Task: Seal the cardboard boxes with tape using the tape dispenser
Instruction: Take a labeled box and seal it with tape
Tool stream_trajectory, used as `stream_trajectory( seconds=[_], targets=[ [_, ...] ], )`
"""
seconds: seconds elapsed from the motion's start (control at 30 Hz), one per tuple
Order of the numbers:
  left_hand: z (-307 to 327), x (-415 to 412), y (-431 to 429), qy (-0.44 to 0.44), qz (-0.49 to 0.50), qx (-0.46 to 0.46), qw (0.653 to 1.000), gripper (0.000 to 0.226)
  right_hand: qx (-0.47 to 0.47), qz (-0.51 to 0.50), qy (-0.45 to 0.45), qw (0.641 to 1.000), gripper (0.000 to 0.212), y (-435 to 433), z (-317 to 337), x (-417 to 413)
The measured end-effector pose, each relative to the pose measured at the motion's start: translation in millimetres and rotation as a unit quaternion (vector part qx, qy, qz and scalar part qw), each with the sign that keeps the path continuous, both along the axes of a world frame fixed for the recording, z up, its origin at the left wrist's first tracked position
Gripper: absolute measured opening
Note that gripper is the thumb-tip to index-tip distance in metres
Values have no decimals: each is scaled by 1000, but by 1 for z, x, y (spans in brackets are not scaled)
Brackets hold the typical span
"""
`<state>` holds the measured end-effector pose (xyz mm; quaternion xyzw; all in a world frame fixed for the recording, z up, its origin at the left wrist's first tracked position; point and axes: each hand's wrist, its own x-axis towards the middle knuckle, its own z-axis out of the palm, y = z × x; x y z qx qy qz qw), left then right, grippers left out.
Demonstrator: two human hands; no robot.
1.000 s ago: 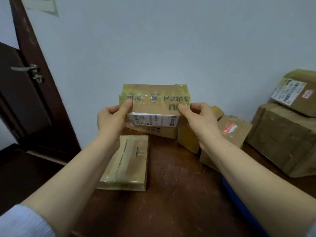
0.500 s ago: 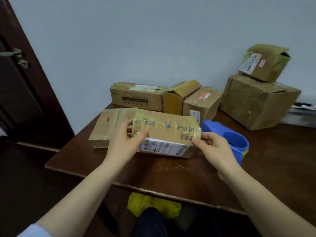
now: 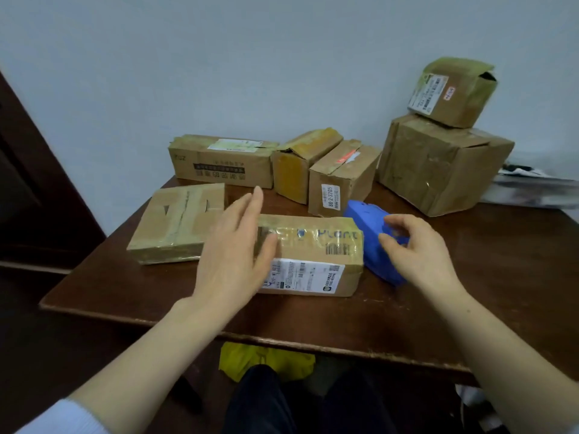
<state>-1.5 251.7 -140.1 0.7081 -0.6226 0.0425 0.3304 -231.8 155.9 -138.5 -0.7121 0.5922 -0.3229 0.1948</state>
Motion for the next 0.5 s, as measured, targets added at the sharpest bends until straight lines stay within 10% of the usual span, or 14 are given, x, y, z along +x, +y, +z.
stream_trajectory(
  seconds=[0.17, 0.5],
  targets=[
    [-8, -16, -6, -196, -125, 94, 968, 84, -46, -6, 306, 951, 81, -22, -3, -3],
    [-16, -14, -33, -233, -154, 163, 946, 69, 70, 47, 332, 939, 48, -40, -9, -10]
  ],
)
